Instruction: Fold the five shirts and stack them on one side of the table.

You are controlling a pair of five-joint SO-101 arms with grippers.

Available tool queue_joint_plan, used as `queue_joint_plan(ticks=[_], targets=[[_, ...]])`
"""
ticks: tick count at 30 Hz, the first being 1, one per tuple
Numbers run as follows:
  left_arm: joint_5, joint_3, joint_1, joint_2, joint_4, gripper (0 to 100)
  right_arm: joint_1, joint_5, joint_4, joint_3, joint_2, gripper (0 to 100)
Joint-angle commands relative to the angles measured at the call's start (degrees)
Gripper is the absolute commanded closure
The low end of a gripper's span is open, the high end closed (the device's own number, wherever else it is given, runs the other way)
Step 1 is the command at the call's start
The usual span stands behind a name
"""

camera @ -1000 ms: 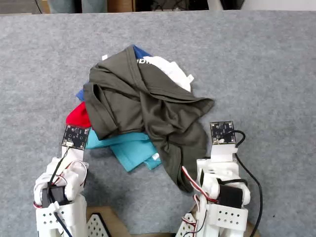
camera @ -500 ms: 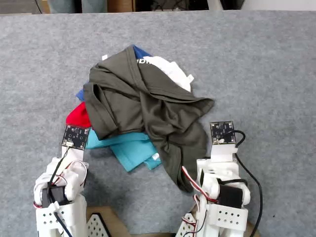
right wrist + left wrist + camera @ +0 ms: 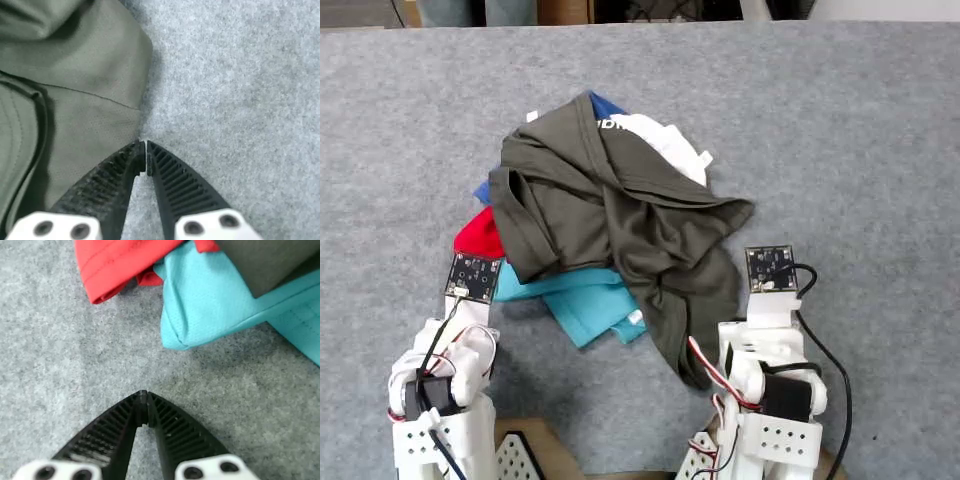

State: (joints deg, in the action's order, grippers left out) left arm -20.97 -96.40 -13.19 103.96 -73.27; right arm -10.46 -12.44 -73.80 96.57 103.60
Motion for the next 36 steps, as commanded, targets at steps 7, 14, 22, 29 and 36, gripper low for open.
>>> queue_joint_plan(ticks=[7,14,22,29,36], targets=[[-0.3,-0.8,0.6,0.3,-0.2,97,1.8,-0.4,-0.2,0.0,3.6,98.4],[-0.3,-0.8,0.6,0.3,-0.2,97,2.7,-0.4,-0.1,-0.2,3.6,98.4],[-0.2,-0.8,0.6,0.3,-0.2,97,2.9,0.1,-1.9,-12.5,3.6,98.5],[-0.2,-0.8,0.7,0.3,-0.2,97,5.5,0.1,-2.1,-32.4,3.1,98.4],[-0.1,-0.6,0.7,0.3,-0.2,97,6.4,0.2,-7.0,-47.5,-10.6,98.4]])
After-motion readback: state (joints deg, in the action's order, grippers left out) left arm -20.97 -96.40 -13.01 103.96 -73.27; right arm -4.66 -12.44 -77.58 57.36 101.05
